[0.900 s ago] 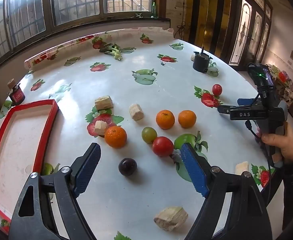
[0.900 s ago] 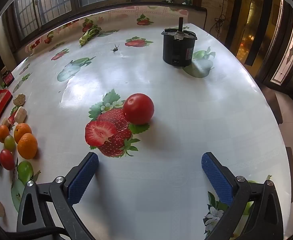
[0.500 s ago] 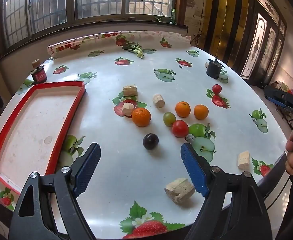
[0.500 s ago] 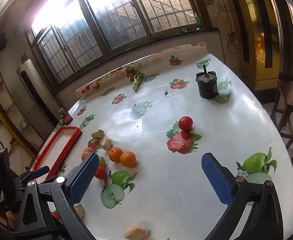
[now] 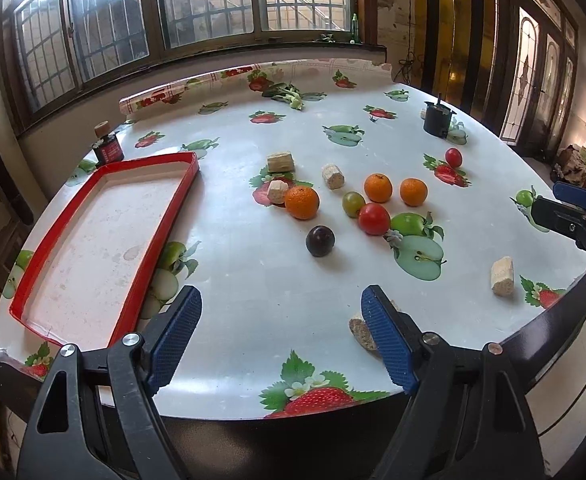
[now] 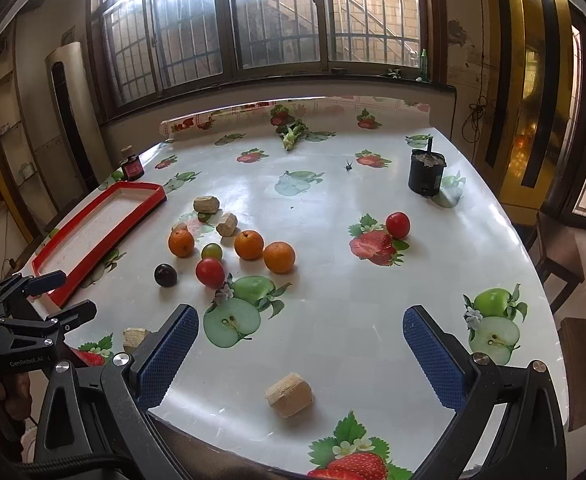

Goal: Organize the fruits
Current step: 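Move the left tool toward the beige cube near the table edge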

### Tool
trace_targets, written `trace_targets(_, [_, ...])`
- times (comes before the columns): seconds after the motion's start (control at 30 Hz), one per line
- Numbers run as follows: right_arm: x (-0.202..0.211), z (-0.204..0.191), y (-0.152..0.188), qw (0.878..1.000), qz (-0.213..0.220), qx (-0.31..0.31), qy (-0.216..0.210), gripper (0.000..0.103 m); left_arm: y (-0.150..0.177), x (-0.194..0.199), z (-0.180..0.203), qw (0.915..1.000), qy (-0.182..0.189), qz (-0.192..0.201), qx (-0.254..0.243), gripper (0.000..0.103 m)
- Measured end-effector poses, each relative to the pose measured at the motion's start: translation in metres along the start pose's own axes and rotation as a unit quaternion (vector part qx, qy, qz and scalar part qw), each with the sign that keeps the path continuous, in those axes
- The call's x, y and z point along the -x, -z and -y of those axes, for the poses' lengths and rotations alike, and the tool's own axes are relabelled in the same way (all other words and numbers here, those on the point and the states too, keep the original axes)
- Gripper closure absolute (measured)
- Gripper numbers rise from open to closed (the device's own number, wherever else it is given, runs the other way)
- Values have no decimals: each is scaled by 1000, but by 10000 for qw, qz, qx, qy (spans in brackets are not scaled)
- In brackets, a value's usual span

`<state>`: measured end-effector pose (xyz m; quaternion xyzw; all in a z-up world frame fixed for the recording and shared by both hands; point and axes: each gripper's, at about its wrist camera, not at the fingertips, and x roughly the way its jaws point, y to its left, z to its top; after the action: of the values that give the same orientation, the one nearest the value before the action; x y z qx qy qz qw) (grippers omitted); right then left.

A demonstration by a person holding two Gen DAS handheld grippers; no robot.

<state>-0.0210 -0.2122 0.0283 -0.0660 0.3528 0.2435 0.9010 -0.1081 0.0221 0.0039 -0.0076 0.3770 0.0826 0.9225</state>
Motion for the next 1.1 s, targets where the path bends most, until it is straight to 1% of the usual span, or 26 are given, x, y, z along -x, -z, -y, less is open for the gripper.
trace_targets(0.1, [5,-6,3,9999,21,89,120,0,0,4,1,9999,-105,43,2,21])
trace_targets(0.27, [14,-13,7,9992,75,251,315,0,1,6,-1,9999,-157,-12,26,21])
trace_targets(0.5, [16,-21,12,9990,-28,360,264,0,3,12,0,9998,-202,10,32,21])
trace_targets(0.63, [19,-24,13,9988,-13,401,264,0,3,14,-2,9997,-210,26,96,21])
trace_targets(1.1, [22,-24,15,9984,-13,432,353,0,3,24,-6,9991,-191,280,256,21])
